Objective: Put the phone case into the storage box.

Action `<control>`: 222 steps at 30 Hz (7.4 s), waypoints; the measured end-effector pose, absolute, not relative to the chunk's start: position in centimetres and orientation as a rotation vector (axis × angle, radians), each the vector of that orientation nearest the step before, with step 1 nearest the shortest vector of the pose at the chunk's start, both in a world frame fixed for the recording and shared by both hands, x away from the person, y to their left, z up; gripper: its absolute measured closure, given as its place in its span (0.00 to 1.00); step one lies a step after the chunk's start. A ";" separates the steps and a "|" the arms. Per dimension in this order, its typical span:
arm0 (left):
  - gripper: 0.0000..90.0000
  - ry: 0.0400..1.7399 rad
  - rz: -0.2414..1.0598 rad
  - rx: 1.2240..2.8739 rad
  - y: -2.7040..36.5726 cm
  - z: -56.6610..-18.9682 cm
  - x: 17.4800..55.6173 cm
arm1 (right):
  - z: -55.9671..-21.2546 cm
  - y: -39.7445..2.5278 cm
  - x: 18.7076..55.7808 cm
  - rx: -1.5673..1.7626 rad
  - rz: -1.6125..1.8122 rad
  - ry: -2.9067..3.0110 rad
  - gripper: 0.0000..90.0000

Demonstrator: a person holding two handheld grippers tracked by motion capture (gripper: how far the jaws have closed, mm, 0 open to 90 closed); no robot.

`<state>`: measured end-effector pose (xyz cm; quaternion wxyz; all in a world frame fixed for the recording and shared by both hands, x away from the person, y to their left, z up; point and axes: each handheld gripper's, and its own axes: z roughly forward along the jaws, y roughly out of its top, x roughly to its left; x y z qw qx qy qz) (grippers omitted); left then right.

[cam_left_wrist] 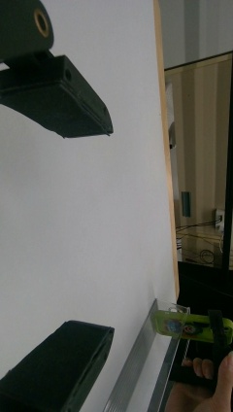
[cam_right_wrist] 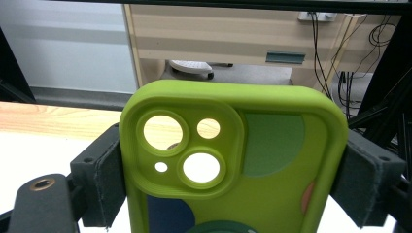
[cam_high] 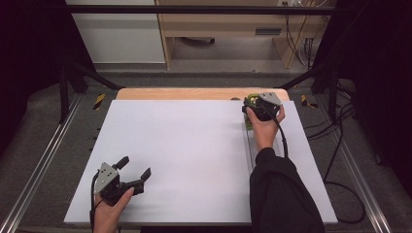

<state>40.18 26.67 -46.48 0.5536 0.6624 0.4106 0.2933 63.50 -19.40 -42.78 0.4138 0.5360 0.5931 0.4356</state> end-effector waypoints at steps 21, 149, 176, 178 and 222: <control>0.06 0.972 0.699 1.566 26.7 -46.5 40.1 | -42.8 -19.3 63.5 1.345 1.093 1.494 0.16; 0.02 1.021 0.757 1.490 30.9 -45.9 38.6 | -31.7 -22.8 52.7 1.174 1.374 1.550 0.07; 0.02 0.990 0.723 1.501 30.7 -46.0 38.4 | -33.2 -25.3 46.8 1.000 1.426 1.540 0.03; 0.02 0.991 0.722 1.501 30.8 -46.0 38.4 | -33.5 -25.4 46.3 0.992 1.423 1.544 0.03; 0.02 0.930 0.734 1.518 30.8 -45.8 38.2 | -39.6 -27.5 40.1 1.031 1.473 1.558 0.03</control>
